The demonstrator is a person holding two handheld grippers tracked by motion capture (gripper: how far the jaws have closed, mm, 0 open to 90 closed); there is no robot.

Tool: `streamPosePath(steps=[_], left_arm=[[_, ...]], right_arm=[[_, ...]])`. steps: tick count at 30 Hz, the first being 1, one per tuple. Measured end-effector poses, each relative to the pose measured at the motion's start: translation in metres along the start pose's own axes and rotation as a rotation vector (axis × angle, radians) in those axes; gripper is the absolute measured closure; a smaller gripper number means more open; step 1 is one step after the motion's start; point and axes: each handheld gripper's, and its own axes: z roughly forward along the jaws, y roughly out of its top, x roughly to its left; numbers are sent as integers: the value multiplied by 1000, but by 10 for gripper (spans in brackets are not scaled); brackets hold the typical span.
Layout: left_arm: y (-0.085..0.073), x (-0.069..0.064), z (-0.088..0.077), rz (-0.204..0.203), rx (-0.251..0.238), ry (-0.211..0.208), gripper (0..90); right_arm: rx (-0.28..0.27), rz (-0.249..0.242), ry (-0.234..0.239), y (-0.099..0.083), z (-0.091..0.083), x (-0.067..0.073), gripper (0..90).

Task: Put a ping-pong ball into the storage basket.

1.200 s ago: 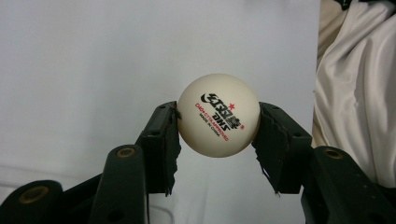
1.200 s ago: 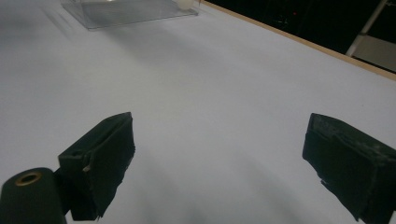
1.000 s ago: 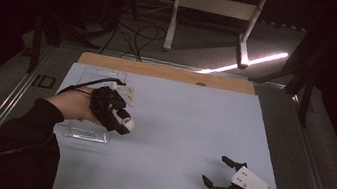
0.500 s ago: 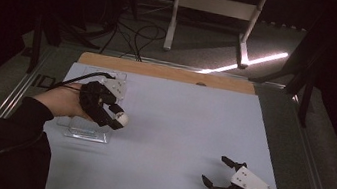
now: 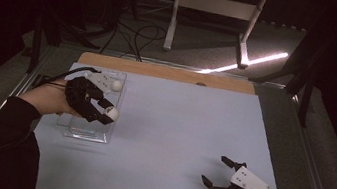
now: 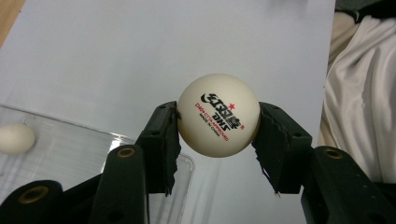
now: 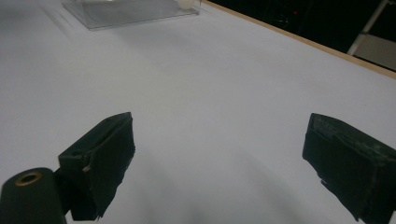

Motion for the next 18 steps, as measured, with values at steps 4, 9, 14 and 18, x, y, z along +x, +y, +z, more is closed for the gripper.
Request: streamPosePath(steps=[4, 9, 14, 18], left_arm=[[-7, 3, 0, -17, -6, 8, 521], [-15, 6, -2, -26, -23, 13, 521], [-21, 7, -2, -36, -27, 19, 520], [-29, 11, 1, -59, -24, 28, 520]], right_arm=[[0, 0, 0, 0, 0, 0, 90], [1, 4, 0, 0, 0, 0, 89], [2, 4, 0, 0, 0, 0, 89], [2, 8, -2, 0, -1, 0, 90]])
